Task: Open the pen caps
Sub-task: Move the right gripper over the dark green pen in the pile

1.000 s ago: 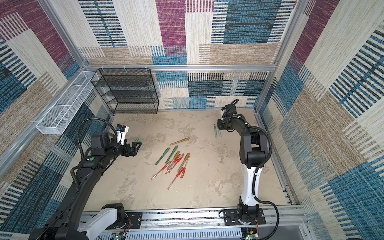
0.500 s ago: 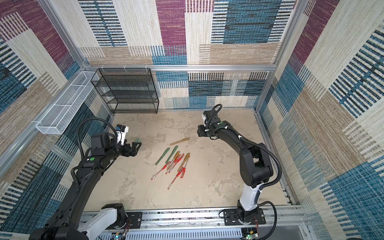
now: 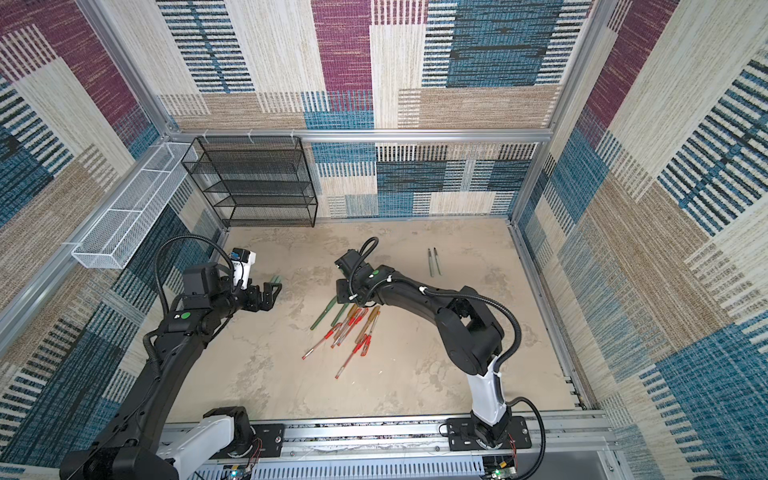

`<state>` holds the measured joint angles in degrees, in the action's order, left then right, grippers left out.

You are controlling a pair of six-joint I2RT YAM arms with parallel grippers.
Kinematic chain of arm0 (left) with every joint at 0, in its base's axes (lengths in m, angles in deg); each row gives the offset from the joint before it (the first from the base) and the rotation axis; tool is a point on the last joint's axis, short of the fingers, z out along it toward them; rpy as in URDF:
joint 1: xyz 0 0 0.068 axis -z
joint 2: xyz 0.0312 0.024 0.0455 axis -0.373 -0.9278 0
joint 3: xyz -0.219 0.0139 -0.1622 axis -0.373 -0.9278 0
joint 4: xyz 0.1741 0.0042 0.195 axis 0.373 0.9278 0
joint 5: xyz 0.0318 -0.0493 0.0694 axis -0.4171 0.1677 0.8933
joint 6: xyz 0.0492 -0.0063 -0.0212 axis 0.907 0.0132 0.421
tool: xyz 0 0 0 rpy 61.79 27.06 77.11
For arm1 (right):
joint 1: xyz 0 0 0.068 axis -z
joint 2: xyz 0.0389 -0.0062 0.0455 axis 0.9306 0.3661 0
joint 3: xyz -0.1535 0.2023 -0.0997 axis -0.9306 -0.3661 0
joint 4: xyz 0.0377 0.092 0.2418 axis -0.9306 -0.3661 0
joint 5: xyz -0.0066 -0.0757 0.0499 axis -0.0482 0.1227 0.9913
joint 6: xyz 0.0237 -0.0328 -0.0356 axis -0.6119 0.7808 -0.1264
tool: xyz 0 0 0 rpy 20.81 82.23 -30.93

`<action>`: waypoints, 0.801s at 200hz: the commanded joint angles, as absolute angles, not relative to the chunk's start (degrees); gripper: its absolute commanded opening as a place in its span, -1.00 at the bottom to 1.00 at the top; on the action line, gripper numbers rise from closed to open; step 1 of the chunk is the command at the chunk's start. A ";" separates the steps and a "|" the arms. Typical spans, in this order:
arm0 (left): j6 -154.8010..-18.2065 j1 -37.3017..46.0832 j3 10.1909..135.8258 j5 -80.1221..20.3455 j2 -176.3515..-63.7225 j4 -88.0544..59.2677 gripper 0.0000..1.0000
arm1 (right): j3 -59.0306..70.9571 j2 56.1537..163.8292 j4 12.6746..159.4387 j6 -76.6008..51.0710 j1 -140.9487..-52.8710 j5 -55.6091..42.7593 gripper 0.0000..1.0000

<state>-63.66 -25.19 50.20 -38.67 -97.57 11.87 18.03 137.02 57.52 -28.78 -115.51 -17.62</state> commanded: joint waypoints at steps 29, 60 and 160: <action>-63.62 -25.41 50.28 -38.48 -97.54 10.48 0.98 | 30.56 148.41 53.87 -33.12 -118.95 -17.24 0.13; -64.03 -25.37 50.43 -38.51 -97.56 10.34 0.97 | 35.23 152.88 51.54 -34.19 -119.05 -16.82 0.13; -63.71 -25.33 50.02 -38.44 -97.25 10.42 0.97 | 43.93 161.08 46.07 -32.39 -119.23 -15.38 -0.12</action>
<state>-63.66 -25.36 49.93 -37.62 -97.68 11.41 41.26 158.72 49.92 -33.78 -119.03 -15.53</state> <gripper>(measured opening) 0.986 0.476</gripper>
